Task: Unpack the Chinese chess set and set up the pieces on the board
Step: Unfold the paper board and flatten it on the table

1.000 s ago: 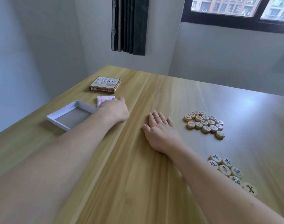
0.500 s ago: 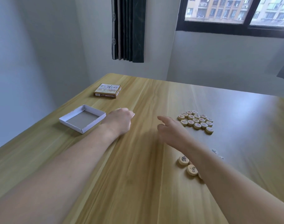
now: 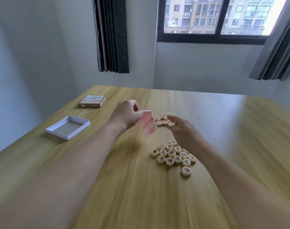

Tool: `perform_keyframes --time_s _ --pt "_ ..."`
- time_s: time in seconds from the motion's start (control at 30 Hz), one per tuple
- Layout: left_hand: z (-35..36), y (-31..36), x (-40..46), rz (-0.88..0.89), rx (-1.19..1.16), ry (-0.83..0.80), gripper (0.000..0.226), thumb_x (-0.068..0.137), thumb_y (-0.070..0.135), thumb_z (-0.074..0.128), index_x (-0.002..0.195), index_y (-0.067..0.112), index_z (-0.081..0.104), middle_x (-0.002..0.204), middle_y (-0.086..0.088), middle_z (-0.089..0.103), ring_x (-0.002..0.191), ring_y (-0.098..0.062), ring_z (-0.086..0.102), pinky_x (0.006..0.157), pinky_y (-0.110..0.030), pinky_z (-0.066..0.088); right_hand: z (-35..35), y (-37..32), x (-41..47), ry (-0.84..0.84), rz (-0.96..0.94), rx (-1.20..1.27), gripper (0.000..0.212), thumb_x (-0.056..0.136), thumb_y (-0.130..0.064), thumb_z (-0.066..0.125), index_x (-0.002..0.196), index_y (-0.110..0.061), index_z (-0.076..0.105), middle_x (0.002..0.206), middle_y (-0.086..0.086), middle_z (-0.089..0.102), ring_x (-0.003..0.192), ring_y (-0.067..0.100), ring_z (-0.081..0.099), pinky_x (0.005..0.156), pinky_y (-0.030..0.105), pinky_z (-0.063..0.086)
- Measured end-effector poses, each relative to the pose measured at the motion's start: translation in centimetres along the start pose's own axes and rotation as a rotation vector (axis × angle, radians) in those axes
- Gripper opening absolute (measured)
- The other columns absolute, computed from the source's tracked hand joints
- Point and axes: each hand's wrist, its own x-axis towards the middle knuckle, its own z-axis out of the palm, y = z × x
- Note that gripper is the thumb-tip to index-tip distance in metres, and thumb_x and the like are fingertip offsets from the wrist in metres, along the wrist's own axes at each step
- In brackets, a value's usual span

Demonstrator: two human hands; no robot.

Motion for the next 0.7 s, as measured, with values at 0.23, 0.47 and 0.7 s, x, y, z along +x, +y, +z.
perform_keyframes --time_s 0.23,0.47,0.7 --pt "1.7 9.2 0.1 0.020 -0.528 -0.131 0.010 0.087 0.008 0.056 0.080 0.003 0.061 0.075 -0.011 0.066 0.067 -0.023 0.064 0.065 -0.038 0.057 -5.9 4.7 -1.7 0.060 0.028 0.193 0.024 0.091 -0.034 0.048 0.108 -0.029 0.063 0.109 -0.003 0.067 0.101 0.014 0.060 0.086 0.036 0.047" --pt "7.7 13.7 0.6 -0.070 -0.732 -0.287 0.021 0.087 0.003 0.044 0.069 0.013 0.044 0.056 -0.003 0.049 0.050 -0.020 0.047 0.052 -0.028 0.045 -9.0 9.0 -1.5 0.098 -0.016 0.708 0.045 0.090 -0.051 0.045 0.119 -0.020 0.059 0.109 0.012 0.067 0.093 0.023 0.064 0.076 0.037 0.050" --pt "13.0 14.0 1.9 -0.127 -0.720 -0.218 0.016 0.087 0.007 0.049 0.073 0.014 0.051 0.058 0.001 0.051 0.050 -0.018 0.050 0.046 -0.023 0.039 -10.0 13.2 0.1 0.386 0.102 0.888 0.020 0.097 -0.022 0.055 0.096 -0.004 0.066 0.068 0.008 0.063 0.054 0.021 0.059 0.047 0.030 0.044"
